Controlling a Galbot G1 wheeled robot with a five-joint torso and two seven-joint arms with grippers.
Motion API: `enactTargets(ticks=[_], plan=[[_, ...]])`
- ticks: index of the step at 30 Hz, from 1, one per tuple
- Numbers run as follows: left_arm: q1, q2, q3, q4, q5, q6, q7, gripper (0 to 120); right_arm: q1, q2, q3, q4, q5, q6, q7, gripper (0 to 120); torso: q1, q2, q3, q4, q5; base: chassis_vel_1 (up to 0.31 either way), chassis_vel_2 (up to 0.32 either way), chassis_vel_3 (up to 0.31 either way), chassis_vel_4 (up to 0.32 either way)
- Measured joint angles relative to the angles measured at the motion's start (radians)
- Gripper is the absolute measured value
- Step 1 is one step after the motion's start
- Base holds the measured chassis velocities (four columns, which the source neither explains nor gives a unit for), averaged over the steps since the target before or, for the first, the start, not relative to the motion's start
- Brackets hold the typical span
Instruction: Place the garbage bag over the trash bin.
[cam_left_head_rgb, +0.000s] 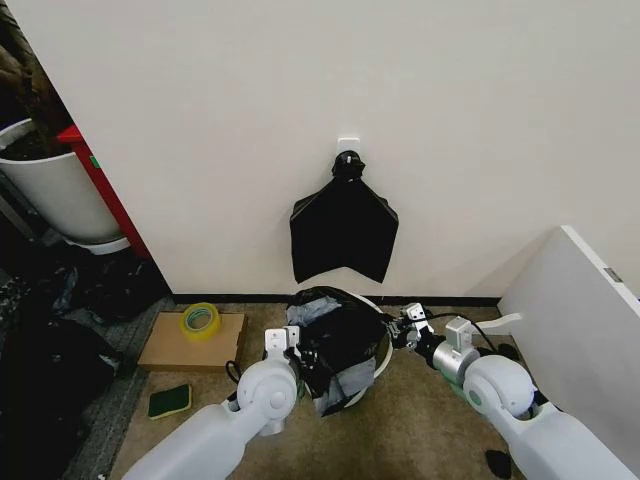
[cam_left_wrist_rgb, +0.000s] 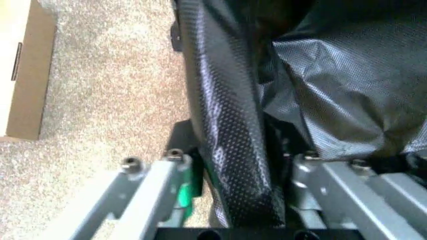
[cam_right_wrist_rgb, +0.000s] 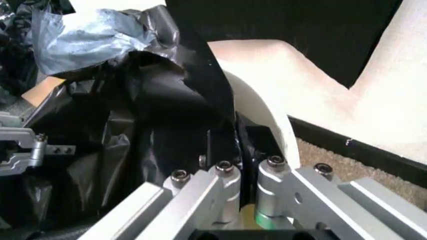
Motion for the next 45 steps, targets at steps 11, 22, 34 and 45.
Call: enactTargets(ticks=[11,22,34,45], plan=[[0.001,0.028,-0.011,0.002,-0.014,-0.026,-0.004,0,0.005,0.003,-0.003,-0.008,0.004,0.003,0.000,0,0.000,0.000,0.000,-0.0002,-0.0002,0.000,0.000,0.000,0.000],[0.047,0.049,-0.121,-0.041,0.015,-0.124,0.021,0,-0.021,0.007,0.007,0.047,0.024,-0.005,0.017,0,0.000,0.000,0.000,0.0001,0.0000,0.000,0.000,0.000,0.000],[0.206,0.100,-0.298,-0.153,0.040,-0.184,0.060,0,-0.039,-0.003,0.034,0.084,0.080,-0.043,0.058,0,0.000,0.000,0.000,0.0004,-0.0002,0.000,0.000,0.000,0.000],[0.297,0.116,-0.352,-0.224,0.054,-0.207,0.081,0,-0.117,0.007,0.048,0.086,0.019,0.000,0.015,0,0.000,0.000,0.000,0.0000,0.0002,0.000,0.000,0.000,0.000]])
